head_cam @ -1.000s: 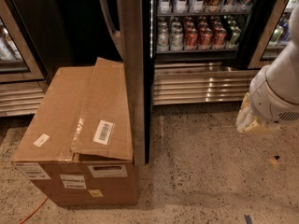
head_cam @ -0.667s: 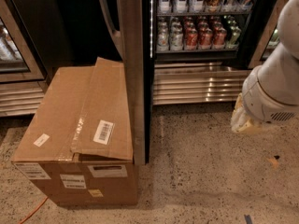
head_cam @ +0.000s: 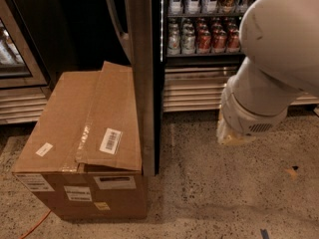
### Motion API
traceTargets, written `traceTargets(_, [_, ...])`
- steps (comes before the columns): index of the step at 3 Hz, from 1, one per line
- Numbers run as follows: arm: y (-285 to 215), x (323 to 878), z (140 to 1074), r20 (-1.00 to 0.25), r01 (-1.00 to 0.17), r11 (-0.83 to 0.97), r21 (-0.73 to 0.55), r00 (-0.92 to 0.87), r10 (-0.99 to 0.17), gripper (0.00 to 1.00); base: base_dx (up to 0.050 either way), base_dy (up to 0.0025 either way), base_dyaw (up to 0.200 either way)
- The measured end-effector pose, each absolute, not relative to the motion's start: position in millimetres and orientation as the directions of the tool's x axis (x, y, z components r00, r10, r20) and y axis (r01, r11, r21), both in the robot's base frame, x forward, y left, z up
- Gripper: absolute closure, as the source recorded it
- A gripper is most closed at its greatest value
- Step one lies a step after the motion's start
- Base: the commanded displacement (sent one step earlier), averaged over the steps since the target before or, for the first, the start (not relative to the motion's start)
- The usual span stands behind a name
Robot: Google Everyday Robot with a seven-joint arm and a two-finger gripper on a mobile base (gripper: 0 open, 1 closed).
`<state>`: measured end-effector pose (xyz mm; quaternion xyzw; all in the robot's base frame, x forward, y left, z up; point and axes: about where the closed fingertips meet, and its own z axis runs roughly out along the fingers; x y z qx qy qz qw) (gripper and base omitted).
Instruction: Close left fridge door
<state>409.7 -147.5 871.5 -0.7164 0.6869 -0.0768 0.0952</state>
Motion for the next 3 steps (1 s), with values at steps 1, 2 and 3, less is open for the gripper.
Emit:
traceTargets(1, [-117.4,407.3,870.4,-0.019,-0.966,-0.084,-0.245,0.092,-0.996,1.0,0.0,0.0,0.0])
traceTargets(2, [-117.4,407.3,870.5,-0.019,-0.966,-0.084,-0.245,0.092,-0.996,1.0,0.0,0.0,0.0])
traceTargets(3, [-120.1,407.7,870.3,-0.087,-0.966,-0.094,-0.24,0.118,-0.989,1.0,0.0,0.0,0.0])
